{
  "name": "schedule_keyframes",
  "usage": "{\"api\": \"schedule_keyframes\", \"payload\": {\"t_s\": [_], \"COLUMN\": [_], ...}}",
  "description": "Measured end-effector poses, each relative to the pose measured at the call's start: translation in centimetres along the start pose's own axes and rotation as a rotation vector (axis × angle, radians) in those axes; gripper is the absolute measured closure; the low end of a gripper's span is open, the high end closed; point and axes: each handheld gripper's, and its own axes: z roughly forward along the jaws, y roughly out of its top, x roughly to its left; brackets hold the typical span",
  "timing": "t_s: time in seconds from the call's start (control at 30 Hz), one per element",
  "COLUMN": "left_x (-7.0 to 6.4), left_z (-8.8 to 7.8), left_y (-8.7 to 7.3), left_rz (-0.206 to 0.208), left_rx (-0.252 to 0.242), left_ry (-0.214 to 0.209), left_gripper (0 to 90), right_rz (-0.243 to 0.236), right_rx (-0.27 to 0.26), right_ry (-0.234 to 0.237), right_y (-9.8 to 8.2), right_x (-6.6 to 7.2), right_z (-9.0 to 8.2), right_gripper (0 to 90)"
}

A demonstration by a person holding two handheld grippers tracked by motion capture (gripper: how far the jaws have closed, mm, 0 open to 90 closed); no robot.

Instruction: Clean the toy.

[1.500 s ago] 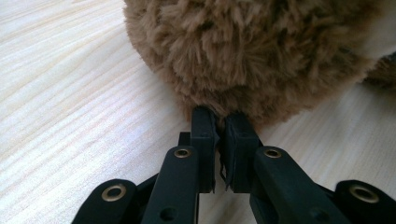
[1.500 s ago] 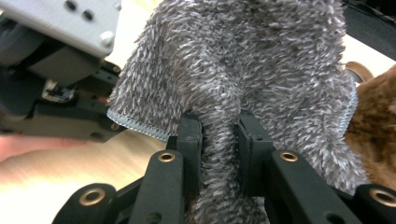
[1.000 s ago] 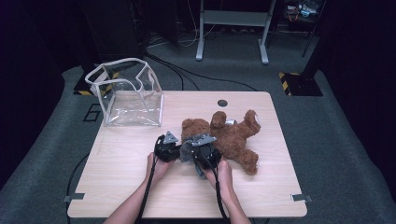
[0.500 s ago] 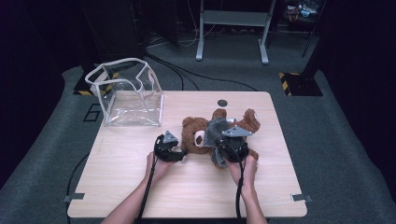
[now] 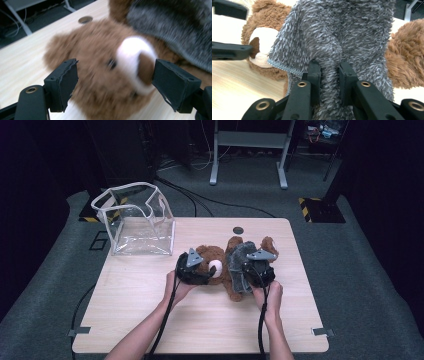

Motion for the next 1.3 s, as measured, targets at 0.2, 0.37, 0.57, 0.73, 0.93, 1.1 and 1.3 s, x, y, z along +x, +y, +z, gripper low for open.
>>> {"api": "schedule_keyframes", "payload": {"t_s": [0.2, 0.37, 0.57, 0.73, 0.93, 1.1, 1.3], "left_x": [-0.9, -0.7, -0.8, -0.9, -1.0, -1.0, -1.0], "left_z": [2.2, 2.3, 2.4, 2.3, 2.2, 2.2, 2.1], "left_y": [0.1, -0.3, -1.2, -1.2, -1.2, -1.2, -1.2], "left_rz": [0.052, 0.027, 0.004, -0.004, -0.012, -0.006, -0.005], "left_rx": [0.041, 0.040, 0.011, 0.017, 0.021, 0.028, 0.024], "left_ry": [0.036, 0.025, 0.012, 0.010, 0.017, 0.015, 0.009], "left_gripper": [22.0, 29.8, 37.4, 39.2, 39.7, 40.0, 40.1], "right_rz": [-0.039, -0.056, -0.057, -0.119, -0.168, -0.181, -0.141], "right_rx": [-0.003, 0.018, 0.010, 0.047, 0.128, 0.172, 0.211], "right_ry": [0.017, 0.010, 0.055, 0.057, 0.069, 0.035, -0.015], "right_y": [0.7, 1.2, 2.2, 4.1, 5.3, 6.2, 7.4], "right_x": [1.1, 1.3, 2.1, 3.9, 4.2, 3.4, 1.5], "right_z": [-0.4, 0.3, 0.5, 2.2, 6.3, 7.4, 8.4], "right_gripper": [74.6, 74.5, 74.4, 74.5, 74.9, 75.3, 75.8]}}
